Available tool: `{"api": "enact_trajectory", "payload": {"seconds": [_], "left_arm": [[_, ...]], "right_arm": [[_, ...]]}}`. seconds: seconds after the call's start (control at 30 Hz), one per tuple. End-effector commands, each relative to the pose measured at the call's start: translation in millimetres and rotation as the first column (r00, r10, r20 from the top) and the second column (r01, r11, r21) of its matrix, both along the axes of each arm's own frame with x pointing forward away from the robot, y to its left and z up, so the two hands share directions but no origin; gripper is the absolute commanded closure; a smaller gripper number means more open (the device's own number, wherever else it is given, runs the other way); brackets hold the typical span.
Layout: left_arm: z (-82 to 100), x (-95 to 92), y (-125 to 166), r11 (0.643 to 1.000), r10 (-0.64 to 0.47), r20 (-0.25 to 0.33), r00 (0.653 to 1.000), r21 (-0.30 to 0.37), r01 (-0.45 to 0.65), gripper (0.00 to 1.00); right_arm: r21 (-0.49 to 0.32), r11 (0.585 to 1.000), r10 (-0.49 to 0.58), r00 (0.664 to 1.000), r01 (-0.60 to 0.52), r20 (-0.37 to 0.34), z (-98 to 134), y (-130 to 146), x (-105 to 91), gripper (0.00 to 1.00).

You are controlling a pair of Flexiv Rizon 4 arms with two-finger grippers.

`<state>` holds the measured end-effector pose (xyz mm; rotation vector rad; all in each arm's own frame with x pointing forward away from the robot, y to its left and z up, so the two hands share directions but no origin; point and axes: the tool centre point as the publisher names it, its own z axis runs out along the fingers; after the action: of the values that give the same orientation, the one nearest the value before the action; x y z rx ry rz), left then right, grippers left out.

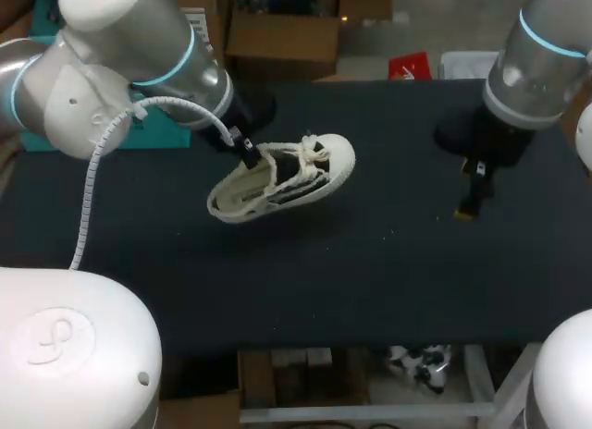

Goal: Open the shoe tongue, take the insole out of the shoe, put the insole back into the shoe, and pack the shoe into the shoebox

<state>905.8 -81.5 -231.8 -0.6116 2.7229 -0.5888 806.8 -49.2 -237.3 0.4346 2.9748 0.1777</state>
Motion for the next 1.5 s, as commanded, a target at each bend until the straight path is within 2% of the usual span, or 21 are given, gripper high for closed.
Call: {"api": "enact_trajectory", "payload": {"seconds": [0.03, 0.13, 0.2, 0.27, 0.37, 0.47, 0.57, 0.77, 0.87, 1.1, 1.3, 1.37, 1.5], "left_arm": [[50.9, 20.6, 40.2, 0.989, -0.084, 0.107, 0.991, -0.108, 0.096, 1.0], [77.2, 47.0, 61.7, 0.984, -0.139, 0.175, 0.975, -0.089, 0.157, 1.0], [90.9, 62.1, 77.6, 0.977, -0.18, 0.199, 0.963, -0.077, 0.199, 1.0], [103.7, 81.3, 97.3, 0.979, -0.187, 0.225, 0.956, -0.044, 0.201, 1.0], [125.6, 109.3, 130.6, 0.975, -0.199, 0.261, 0.945, -0.042, 0.217, 1.0], [137.6, 134.7, 162.2, 0.977, -0.188, 0.293, 0.937, -0.043, 0.21, 1.0], [141.3, 166.1, 194.7, 0.987, -0.142, 0.316, 0.938, -0.022, 0.157, 1.0], [146.2, 223.4, 262.0, 0.994, -0.082, 0.316, 0.945, -0.047, 0.102, 1.0], [142.9, 250.3, 289.4, 0.996, -0.049, 0.313, 0.948, -0.052, 0.068, 1.0], [115.8, 294.6, 339.1, 0.999, 0.009, 0.287, 0.958, -0.052, 0.006, 1.0], [79.1, 319.0, 366.0, 0.998, 0.029, 0.217, 0.976, -0.06, -0.017, 1.0], [64.1, 330.6, 375.5, 0.999, 0.027, 0.184, 0.982, -0.041, -0.02, 1.0], [39.1, 332.9, 386.3, 1.0, 0.025, 0.149, 0.989, -0.011, -0.023, 1.0]], "right_arm": [[0.0, 1.0, 0.001, 1.0, -0.001, 0.001, 0.0, -0.8, -1.0, 0.0], [0.0, 1.0, 0.001, 1.0, -0.001, 0.001, 0.0, -0.8, -1.0, 0.0], [0.0, 1.0, 0.001, 1.0, -0.001, 0.001, 0.0, -0.8, -1.0, 0.0], [0.0, 1.0, 0.001, 1.0, -0.001, 0.001, 0.0, -0.8, -1.0, 0.0], [0.0, 1.0, 0.001, 1.0, -0.001, 0.001, 0.0, -0.8, -1.0, 0.0], [0.0, 1.0, 0.001, 1.0, -0.001, 0.001, 0.0, -0.8, -1.0, 0.0], [0.0, 1.0, 0.001, 1.0, -0.001, 0.001, 0.0, -0.8, -1.0, 0.0], [0.0, 1.0, 0.001, 1.0, -0.001, 0.001, 0.0, -0.8, -1.0, 0.0], [0.0, 1.0, 0.001, 1.0, -0.001, 0.001, 0.0, -0.8, -1.0, 0.0], [0.0, 1.0, 0.001, 1.0, -0.001, 0.001, 0.0, -0.8, -1.0, 0.0], [0.0, 1.0, 0.001, 1.0, -0.001, 0.001, 0.0, -0.8, -1.0, 0.0], [0.0, 1.0, 0.001, 1.0, -0.001, 0.001, 0.0, -0.8, -1.0, 0.0], [0.0, 1.0, 0.001, 1.0, -0.001, 0.001, 0.0, -0.8, -1.0, 0.0]]}}
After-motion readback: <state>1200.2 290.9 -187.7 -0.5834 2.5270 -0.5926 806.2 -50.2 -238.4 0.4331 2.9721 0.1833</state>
